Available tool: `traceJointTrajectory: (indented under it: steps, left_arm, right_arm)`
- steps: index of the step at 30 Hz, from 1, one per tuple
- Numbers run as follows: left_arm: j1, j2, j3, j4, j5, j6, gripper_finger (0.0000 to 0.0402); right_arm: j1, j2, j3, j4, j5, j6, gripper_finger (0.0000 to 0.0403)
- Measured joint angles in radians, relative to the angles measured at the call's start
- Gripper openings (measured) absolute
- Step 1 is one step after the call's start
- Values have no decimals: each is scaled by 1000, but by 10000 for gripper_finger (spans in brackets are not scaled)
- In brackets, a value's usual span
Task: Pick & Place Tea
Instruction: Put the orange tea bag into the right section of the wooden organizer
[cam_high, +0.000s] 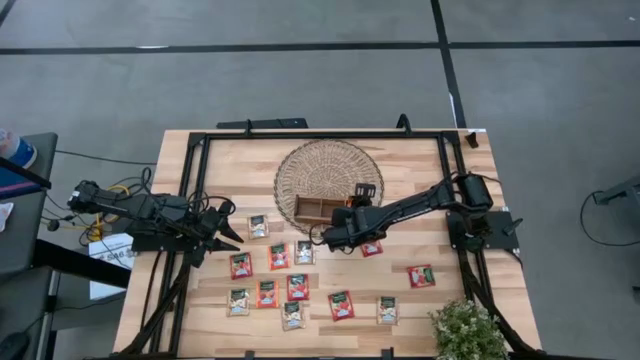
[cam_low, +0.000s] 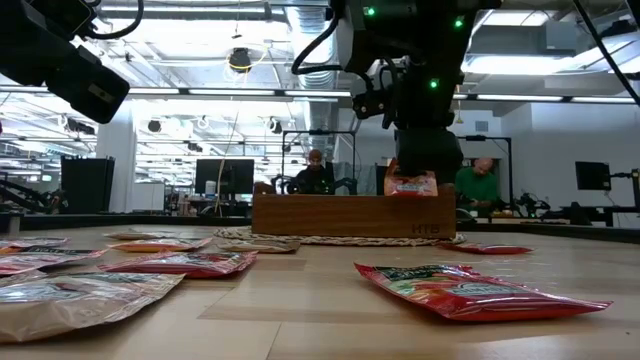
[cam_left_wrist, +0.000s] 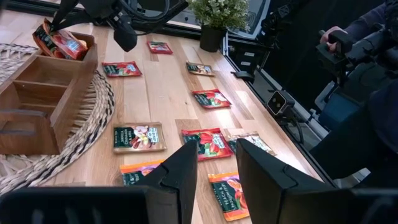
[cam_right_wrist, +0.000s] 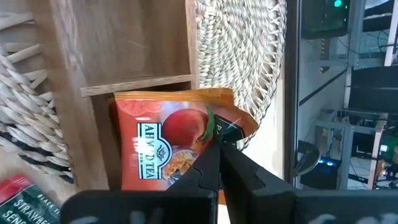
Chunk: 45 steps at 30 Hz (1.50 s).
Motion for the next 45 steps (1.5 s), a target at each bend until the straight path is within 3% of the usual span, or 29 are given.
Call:
traceJointTrajectory:
  steps: [19, 31, 45]
  left_arm:
    - [0, 0, 0, 0, 0, 0, 103]
    - [0, 0, 0, 0, 0, 0, 103]
    - [0, 0, 0, 0, 0, 0, 103]
  right_arm:
    - [-25, 0, 0, -21, 2, -8, 12]
    - [-25, 0, 0, -18, 0, -7, 78]
    - [-24, 0, 26, -98, 16, -8, 112]
